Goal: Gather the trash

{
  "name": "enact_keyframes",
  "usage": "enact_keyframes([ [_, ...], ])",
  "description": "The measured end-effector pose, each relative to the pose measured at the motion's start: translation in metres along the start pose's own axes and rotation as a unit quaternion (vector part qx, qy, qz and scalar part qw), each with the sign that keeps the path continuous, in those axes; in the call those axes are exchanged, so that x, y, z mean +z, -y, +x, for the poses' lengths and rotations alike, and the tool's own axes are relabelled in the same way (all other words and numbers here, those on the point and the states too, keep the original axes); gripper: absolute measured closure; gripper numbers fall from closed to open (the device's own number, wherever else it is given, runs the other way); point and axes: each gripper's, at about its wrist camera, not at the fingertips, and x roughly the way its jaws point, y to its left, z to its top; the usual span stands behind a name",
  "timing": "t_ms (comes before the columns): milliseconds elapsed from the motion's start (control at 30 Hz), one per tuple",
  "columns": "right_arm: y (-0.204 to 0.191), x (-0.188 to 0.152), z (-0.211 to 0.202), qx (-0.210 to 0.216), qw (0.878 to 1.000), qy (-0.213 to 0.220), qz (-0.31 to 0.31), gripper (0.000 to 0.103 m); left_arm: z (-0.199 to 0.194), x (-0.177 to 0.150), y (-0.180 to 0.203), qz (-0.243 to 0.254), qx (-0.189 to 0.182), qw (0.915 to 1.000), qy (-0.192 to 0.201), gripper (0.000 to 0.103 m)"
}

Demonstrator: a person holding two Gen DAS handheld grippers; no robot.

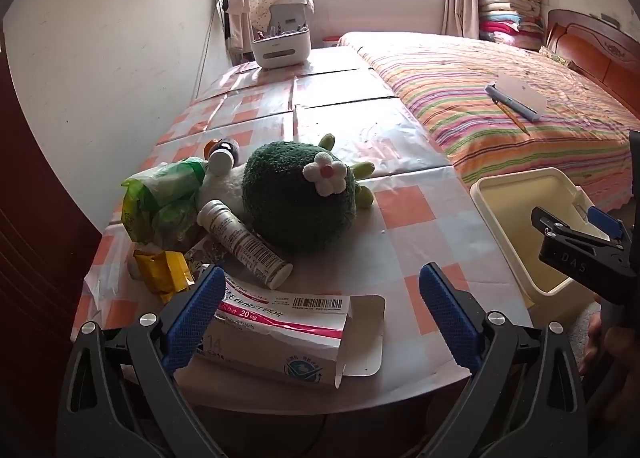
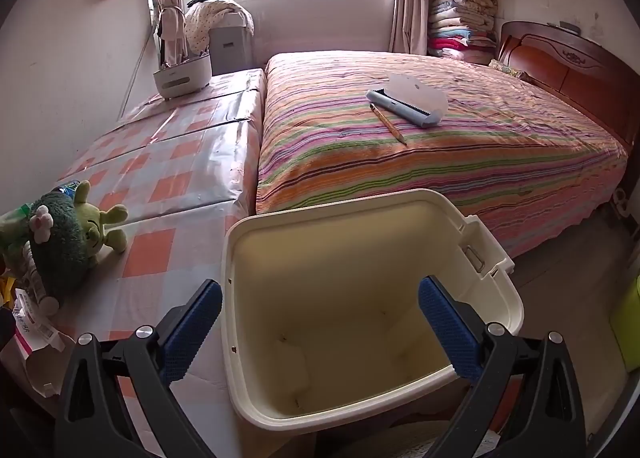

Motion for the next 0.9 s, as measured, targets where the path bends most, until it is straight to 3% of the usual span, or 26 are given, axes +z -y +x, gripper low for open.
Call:
enact_keyframes([
  [900, -0.0010, -0.0022, 0.0022, 0.008, 1.000, -0.007, 0.008, 0.007, 0.0031, -0.0051, 0.0007, 0.007, -0.001, 0.9999, -0.012, 0.007],
])
